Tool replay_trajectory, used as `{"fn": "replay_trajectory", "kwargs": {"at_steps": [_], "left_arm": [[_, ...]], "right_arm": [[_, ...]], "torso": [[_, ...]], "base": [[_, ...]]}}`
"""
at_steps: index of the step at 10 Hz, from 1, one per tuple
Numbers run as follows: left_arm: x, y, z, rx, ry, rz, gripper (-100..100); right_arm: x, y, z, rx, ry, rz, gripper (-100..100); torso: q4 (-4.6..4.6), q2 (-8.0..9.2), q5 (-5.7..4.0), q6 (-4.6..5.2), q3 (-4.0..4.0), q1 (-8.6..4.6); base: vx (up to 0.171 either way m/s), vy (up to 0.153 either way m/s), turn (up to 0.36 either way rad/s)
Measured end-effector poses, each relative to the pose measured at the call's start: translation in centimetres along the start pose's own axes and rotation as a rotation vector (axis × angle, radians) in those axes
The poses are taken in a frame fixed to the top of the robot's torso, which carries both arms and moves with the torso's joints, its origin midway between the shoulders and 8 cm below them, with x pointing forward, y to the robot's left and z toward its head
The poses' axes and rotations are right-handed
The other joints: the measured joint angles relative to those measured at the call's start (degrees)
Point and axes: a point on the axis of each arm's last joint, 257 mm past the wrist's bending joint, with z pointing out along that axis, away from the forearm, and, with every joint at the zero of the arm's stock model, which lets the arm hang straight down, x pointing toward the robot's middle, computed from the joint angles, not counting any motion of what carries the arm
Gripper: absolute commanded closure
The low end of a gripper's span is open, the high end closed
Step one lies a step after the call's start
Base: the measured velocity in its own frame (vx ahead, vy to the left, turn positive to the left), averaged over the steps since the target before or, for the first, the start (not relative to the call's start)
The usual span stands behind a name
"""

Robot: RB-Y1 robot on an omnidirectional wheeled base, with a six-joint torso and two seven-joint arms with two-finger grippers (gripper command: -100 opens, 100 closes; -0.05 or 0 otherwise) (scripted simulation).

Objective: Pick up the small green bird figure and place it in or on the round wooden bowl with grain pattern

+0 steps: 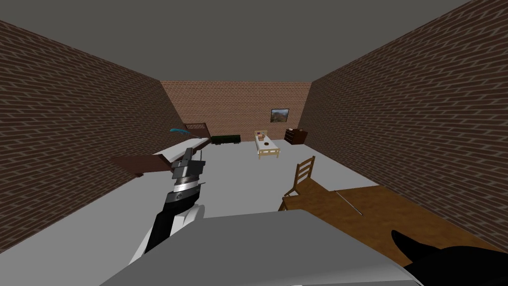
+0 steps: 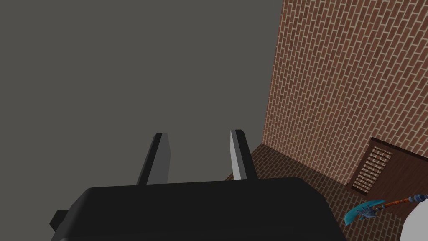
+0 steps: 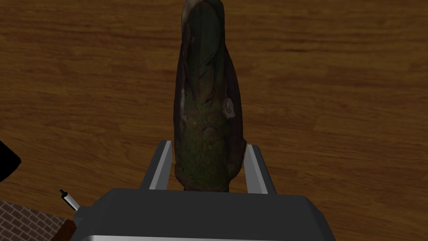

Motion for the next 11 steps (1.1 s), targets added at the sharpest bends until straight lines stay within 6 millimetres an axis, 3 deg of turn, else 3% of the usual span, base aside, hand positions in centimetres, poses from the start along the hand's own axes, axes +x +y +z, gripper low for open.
{"fn": "replay_trajectory", "kwargs": {"at_steps": [1,2,3,5,6,7,9,11], "left_arm": [[0.0,0.0,0.0,0.000,0.000,0.000,0],[0.0,0.0,0.0,0.000,0.000,0.000,0],[0.0,0.0,0.0,0.000,0.000,0.000,0],[0.0,0.0,0.0,0.000,0.000,0.000,0],[0.0,0.0,0.0,0.000,0.000,0.000,0],[0.0,0.0,0.0,0.000,0.000,0.000,0],[0.0,0.0,0.0,0.000,0.000,0.000,0],[0.0,0.0,0.0,0.000,0.000,0.000,0]], "right_arm": [[0.0,0.0,0.0,0.000,0.000,0.000,100],[0.0,0.0,0.0,0.000,0.000,0.000,0],[0.0,0.0,0.0,0.000,0.000,0.000,100],[-0.2,-1.3,-0.9,0.001,0.002,-0.011,100],[-0.1,-1.4,-0.9,-0.001,0.004,-0.012,0],[-0.1,-1.3,-0.9,-0.001,0.004,-0.012,100],[-2.1,-4.2,-2.2,0.030,-0.010,-0.056,100],[-3.6,-5.8,-3.2,0.047,-0.029,-0.092,100]], "torso": [[0.00,0.00,0.00,0.00,0.00,0.00],[0.00,0.00,0.01,0.00,0.00,0.00],[0.00,-0.01,0.01,0.00,0.00,0.01],[-0.04,-0.10,0.08,0.08,-0.07,0.26],[-0.02,-0.07,0.05,0.02,-0.04,0.19],[-0.01,-0.04,0.04,0.02,-0.02,0.10],[0.00,-0.09,0.23,-0.09,-0.04,0.59],[-0.02,-0.09,0.25,-0.06,-0.05,0.57]], "base": [[0.000,0.000,0.000],[0.000,0.000,0.000],[0.020,0.029,-0.087],[0.028,0.050,-0.070],[0.002,0.006,0.001],[-0.003,0.069,-0.019],[0.014,0.133,-0.025],[0.016,0.108,-0.114]]}}
